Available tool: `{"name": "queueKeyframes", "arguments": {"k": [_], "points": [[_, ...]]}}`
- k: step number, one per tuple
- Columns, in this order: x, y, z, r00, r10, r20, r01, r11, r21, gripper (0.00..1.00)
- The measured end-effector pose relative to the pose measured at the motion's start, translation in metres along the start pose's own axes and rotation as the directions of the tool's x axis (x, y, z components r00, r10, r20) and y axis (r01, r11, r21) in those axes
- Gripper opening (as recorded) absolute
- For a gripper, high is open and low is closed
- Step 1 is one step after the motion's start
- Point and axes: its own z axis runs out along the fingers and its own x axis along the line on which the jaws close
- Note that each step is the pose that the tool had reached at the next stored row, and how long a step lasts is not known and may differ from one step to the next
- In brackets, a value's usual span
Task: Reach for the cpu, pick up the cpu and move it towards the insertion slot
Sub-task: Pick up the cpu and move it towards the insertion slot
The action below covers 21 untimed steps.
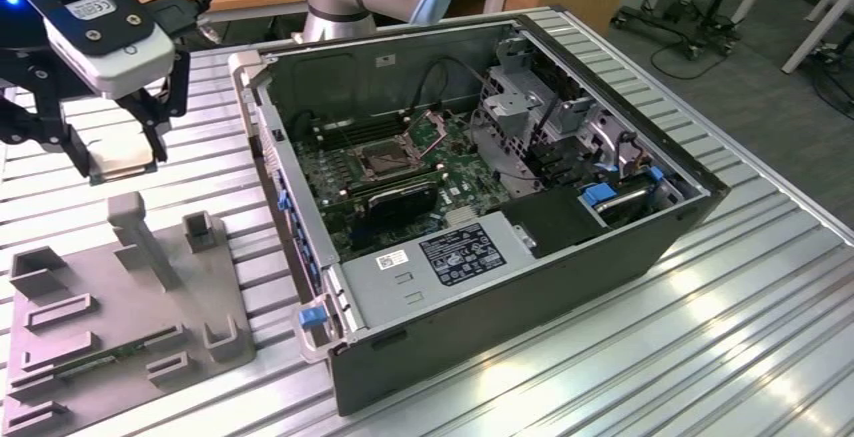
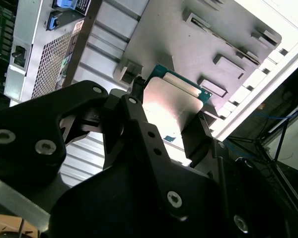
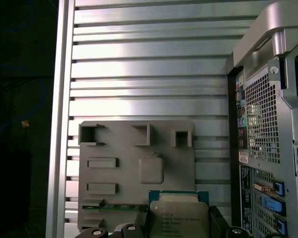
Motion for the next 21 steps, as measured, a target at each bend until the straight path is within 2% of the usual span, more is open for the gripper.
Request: {"name": "queueKeyframes", "arguments": {"k": [21], "points": [[-0.0095,0.0001,0.0001,1.0000,0.000,0.0000,0.000,1.0000,0.0000,0.55]]}}
